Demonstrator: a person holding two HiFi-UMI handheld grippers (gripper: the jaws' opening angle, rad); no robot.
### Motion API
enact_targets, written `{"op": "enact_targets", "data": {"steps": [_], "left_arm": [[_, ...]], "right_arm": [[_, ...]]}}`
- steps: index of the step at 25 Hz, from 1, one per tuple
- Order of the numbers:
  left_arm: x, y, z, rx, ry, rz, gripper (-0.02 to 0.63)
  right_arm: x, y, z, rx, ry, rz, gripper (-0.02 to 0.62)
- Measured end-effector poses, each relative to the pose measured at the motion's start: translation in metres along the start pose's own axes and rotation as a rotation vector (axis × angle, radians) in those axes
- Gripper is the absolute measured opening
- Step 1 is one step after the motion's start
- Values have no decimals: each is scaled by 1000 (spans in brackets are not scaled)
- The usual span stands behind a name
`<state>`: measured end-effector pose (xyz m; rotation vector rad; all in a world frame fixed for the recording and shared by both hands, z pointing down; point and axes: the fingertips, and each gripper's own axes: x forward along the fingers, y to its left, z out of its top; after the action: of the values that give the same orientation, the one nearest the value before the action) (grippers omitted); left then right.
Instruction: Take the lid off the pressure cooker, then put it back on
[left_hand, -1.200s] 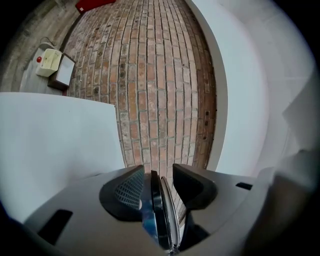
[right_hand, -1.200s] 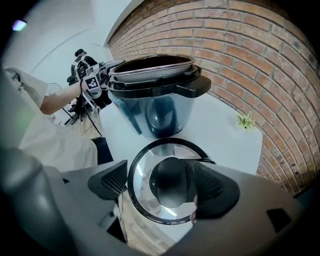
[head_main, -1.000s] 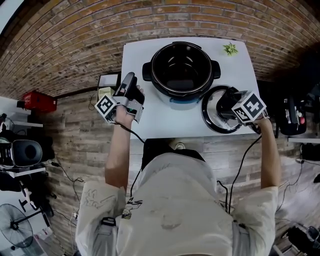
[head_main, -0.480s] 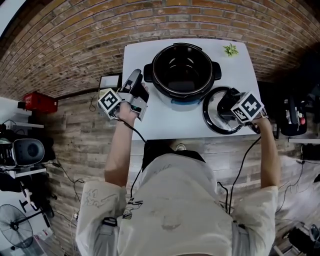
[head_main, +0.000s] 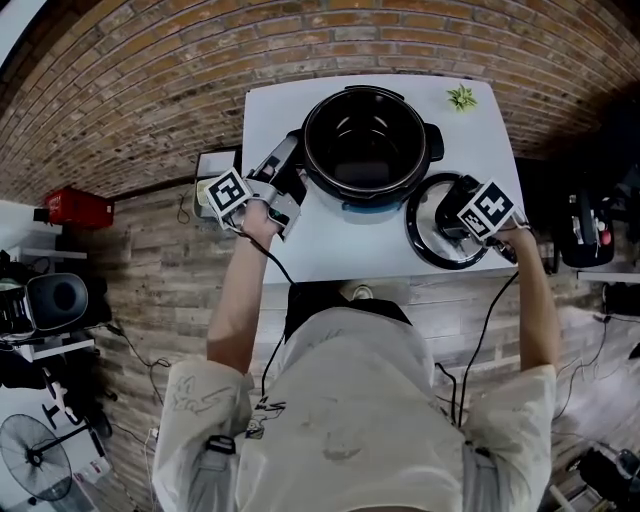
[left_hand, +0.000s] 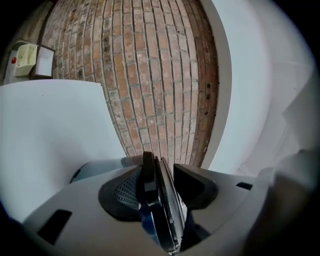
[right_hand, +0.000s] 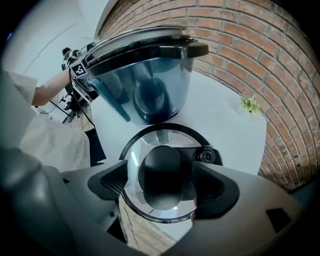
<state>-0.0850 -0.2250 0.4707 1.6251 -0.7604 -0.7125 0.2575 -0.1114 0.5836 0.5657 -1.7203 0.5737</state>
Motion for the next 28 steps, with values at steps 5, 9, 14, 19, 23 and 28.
{"op": "enact_targets", "data": {"steps": [5, 9, 14, 19, 23, 28], "left_arm": [[1, 13, 0, -9, 12, 29, 135], [3, 14, 0, 20, 41, 39, 121], [3, 14, -1, 15, 55, 27, 118], [4, 13, -1, 9, 53, 16, 118], [3, 13, -2, 8, 64, 20, 118], [5, 12, -2, 9, 68, 24, 118]], "right_arm": [[17, -9, -6, 39, 33, 3, 350], [29, -4, -7, -5, 81, 4, 293], [33, -4, -9, -26, 122, -20, 295], [32, -4, -10, -31, 127, -18, 293], [32, -3, -9, -19, 105, -17, 292], [32, -4, -7, -22, 113, -20, 291]]}}
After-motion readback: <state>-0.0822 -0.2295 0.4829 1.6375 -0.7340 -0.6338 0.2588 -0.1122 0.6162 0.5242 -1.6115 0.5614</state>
